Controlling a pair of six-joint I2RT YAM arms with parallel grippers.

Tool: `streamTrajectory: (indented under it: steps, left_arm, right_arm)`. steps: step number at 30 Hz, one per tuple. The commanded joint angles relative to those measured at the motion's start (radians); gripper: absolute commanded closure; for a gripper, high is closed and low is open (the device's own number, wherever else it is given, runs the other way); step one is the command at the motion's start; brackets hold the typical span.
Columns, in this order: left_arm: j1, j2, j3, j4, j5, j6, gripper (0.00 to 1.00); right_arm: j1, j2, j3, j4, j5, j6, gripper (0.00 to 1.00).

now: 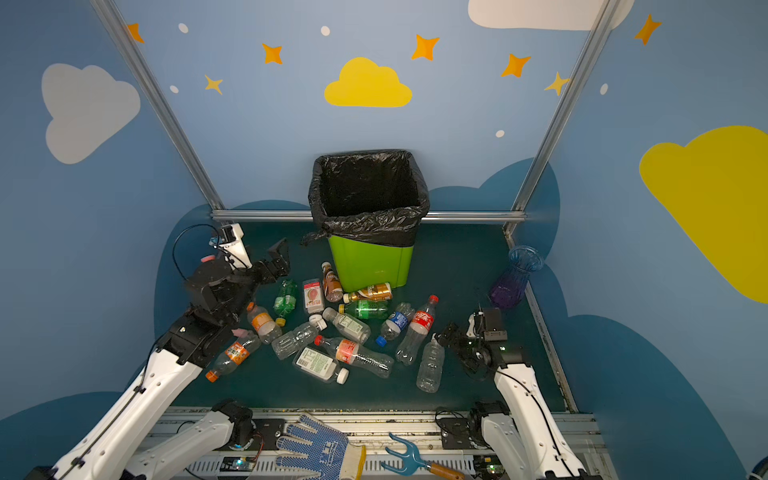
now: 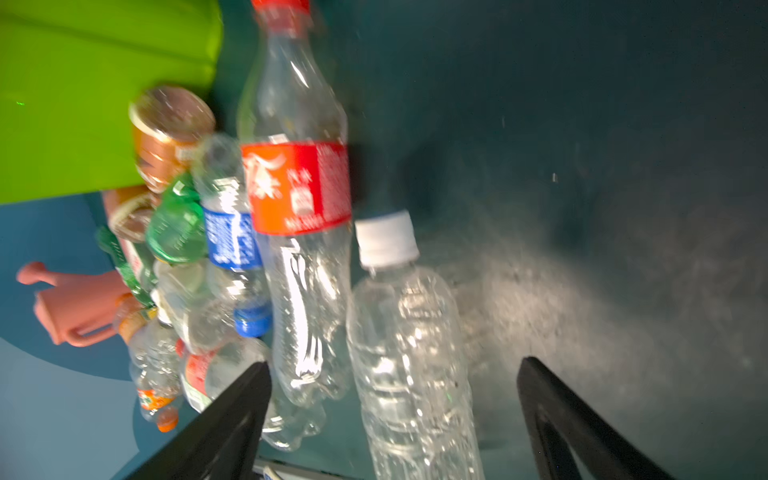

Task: Throw the plastic bottles in the bin
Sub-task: 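Grasp the white-cap clear water bottle with the right gripper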

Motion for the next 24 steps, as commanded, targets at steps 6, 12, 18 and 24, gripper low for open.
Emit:
streamTrajectory:
  steps: [6,12,18,24]
  left_arm:
    - [0.078,-0.081,-0.039,-0.068,0.019,-0.121,0.00]
    - [0.088,-0.084,-0.058,-0.062,0.045,-0.131,0.00]
    - [0.095,-0.079,-0.074,-0.044,0.061,-0.150,0.00]
    - [0.103,-0.076,-0.069,-0.050,0.067,-0.143,0.00]
  right_arm:
    - [0.179,0.053,-0.029,-0.024,0.105,0.082,0.09]
    - [0.276,0.149,-0.046,0.032,0.133,0.116,0.10]
    - [0.277,0.213,-0.076,0.075,0.129,0.125,0.21]
    - [0.276,0.207,-0.071,0.106,0.152,0.132,0.35]
